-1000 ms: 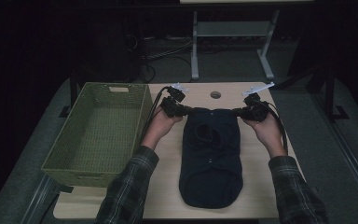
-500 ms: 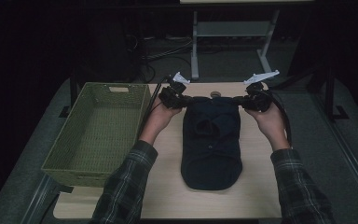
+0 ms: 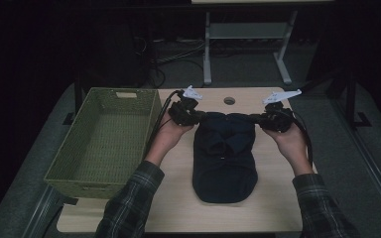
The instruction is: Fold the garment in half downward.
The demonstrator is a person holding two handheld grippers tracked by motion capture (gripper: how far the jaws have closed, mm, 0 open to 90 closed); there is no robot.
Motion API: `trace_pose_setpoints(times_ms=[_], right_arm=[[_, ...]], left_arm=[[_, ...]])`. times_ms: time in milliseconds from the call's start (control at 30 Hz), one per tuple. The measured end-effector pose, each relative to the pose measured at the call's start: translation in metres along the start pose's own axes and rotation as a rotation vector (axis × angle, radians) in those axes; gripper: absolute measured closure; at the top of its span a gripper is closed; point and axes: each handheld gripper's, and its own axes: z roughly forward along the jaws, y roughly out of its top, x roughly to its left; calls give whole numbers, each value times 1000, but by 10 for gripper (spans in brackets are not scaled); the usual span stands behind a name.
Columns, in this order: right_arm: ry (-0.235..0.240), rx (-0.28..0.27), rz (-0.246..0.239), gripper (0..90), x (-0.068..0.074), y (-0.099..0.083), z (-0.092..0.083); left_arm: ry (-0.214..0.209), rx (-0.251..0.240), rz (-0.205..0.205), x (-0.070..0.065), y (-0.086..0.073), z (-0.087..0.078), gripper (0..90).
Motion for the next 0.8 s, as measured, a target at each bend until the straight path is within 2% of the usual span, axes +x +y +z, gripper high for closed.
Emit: trace_pose_setpoints(times_ms=[167, 300, 367, 433, 633, 700, 800], right_arm=[[23, 8, 12, 855, 3, -9, -2], [20, 3, -1, 852, 10, -17, -3], [28, 7, -6, 852, 14, -20, -4], [15, -9, -21, 852, 18, -23, -6], [30, 6, -25, 848, 27, -29, -10], [24, -7, -33, 848, 31, -32, -12], [48, 14, -26, 848, 37, -39, -13]], left_arm=[[-22, 10, 1, -8, -8, -1, 830], [-31, 19, -7, -12, -14, -2, 829], [-35, 19, -5, -14, -18, -4, 828], [-43, 19, -6, -16, -21, -5, 828], [-53, 19, 1, -23, -30, -10, 825], [-60, 21, 4, -27, -34, -11, 825], [-69, 24, 6, -31, -39, -12, 824]])
